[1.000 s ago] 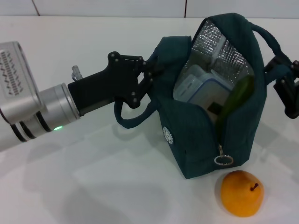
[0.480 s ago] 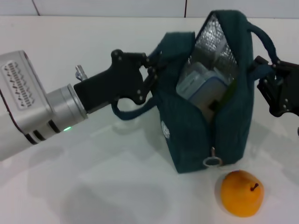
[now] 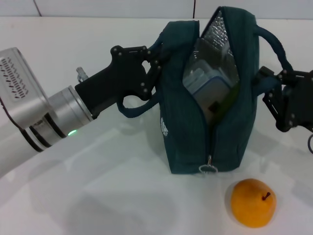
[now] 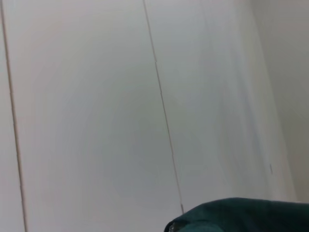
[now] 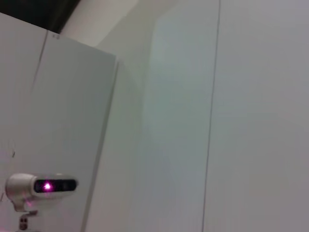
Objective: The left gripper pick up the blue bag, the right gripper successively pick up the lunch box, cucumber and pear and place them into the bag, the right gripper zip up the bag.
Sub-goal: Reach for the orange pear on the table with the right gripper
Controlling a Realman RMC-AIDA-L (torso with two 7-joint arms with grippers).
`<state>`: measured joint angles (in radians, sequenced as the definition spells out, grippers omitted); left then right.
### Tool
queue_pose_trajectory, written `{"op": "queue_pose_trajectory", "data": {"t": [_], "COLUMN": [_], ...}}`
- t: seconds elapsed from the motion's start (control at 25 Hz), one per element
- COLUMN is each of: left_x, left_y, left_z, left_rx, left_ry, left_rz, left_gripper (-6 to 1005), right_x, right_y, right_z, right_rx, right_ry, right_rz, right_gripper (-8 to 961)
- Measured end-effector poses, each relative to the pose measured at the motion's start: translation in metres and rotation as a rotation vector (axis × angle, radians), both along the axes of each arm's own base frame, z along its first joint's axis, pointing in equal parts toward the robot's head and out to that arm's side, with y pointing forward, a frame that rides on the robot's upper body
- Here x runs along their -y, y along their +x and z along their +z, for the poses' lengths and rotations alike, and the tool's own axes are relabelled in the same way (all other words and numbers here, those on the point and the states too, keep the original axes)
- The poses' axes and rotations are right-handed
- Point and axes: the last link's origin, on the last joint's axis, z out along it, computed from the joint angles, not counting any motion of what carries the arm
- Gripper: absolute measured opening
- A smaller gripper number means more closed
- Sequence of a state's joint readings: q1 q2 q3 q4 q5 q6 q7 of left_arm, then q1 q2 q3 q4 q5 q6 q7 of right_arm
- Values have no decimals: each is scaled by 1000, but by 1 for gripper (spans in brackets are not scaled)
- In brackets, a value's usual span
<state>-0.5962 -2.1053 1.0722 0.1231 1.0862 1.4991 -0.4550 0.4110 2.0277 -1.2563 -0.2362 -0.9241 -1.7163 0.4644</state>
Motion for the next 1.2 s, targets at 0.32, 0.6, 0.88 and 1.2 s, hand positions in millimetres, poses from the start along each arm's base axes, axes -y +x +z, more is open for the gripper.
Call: {"op": "queue_pose_trajectory", "data": {"t": [0.32,0.6,0.88,1.2], "left_x": [8,9,10,15], "left_y": [-9,-8,-9,-14], "left_z": [5,5,5,4], "left_rx": [37,36,21,0], "left_ry": [-13,-11,-4,9], "left_rz": [30,19,5,2], "left_gripper": [111,112,113,114], "right_x": [4,6,9,11], "right_y": [1,3,7,12], "right_z": [-4,-7,-12,-16], "right_rx": [13,-9,-18,-12], "right_ry": [-25,-83,-140,-224], "right_rz": [9,-28,-70,-104], "right_gripper": [89,108,126,147]}}
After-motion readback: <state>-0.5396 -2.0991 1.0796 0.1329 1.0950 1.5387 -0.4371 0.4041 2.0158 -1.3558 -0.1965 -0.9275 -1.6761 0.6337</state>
